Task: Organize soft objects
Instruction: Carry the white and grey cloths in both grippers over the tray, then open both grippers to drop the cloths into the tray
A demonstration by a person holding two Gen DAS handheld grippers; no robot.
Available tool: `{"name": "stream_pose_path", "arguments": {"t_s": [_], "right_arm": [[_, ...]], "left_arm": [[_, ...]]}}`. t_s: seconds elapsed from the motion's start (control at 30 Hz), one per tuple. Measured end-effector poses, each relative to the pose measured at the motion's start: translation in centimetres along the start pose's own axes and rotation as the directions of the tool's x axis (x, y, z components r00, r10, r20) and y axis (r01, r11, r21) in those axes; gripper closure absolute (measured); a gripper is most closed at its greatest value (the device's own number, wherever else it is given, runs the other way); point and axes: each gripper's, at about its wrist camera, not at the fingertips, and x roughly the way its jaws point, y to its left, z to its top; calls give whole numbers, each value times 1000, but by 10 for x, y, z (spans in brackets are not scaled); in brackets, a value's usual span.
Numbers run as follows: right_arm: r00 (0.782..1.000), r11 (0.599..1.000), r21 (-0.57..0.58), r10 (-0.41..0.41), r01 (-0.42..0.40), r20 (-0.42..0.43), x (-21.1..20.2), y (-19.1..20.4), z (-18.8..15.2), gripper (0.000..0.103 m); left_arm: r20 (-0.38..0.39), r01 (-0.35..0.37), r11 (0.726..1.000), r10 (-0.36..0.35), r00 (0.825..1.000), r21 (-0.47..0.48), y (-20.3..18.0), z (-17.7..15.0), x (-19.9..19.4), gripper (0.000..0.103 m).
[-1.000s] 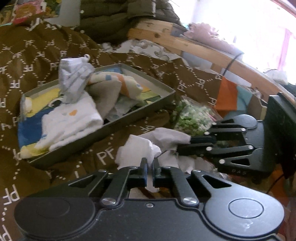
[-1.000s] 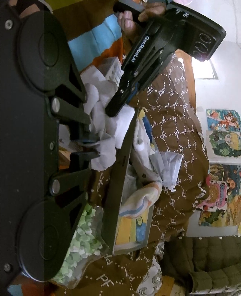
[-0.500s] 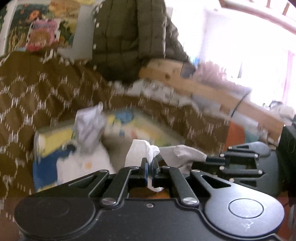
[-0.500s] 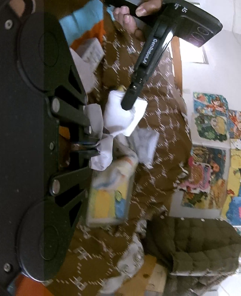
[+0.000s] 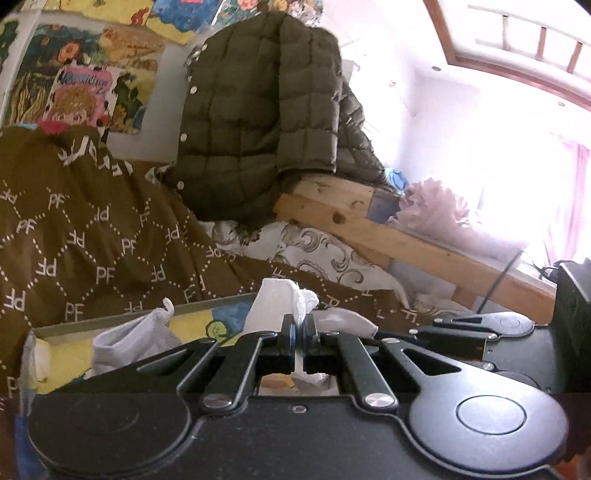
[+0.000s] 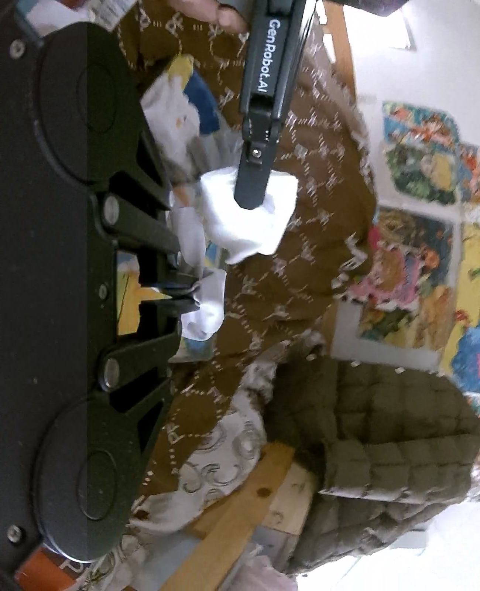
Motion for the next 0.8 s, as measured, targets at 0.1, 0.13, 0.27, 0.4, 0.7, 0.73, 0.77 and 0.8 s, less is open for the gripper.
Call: {"name": "stream_pose_path", "arguments": {"t_s": [0.1,0.13,0.27,0.4,0.7,0.73,0.77,0.8], "right_arm": [[999,999,35,-24,25,-44,13,-4,-7,102],[998,998,48,-30,32,-53,17,-5,-10,102],[995,995,80,-51,58,-88,26,-9,-19,102],[988,994,74,-63,74,-140,41,-8,-30,101],[981,994,75,-62,77,-185,48,-15,-46,95],[981,994,77,-62,78,-184,43,-17,-47,94],[981,994,80,-63,78,-184,41,-18,-48,92],[981,993,82,-63,79,-182,37,-19,-48,90]], "left_arm": [[-25,-13,1000,13,1000,-19,4,-6,14,101],[-36,-19,1000,18,999,-21,4,-8,19,101],[-79,-36,999,34,996,-24,5,-18,35,101],[-141,-51,998,46,989,-29,6,-26,51,100],[-202,-58,998,54,978,-14,6,-42,55,96],[-201,-59,998,55,978,-13,5,-42,55,94],[-201,-59,998,55,978,-14,4,-41,55,91],[-200,-60,998,56,978,-12,3,-40,54,90]]}}
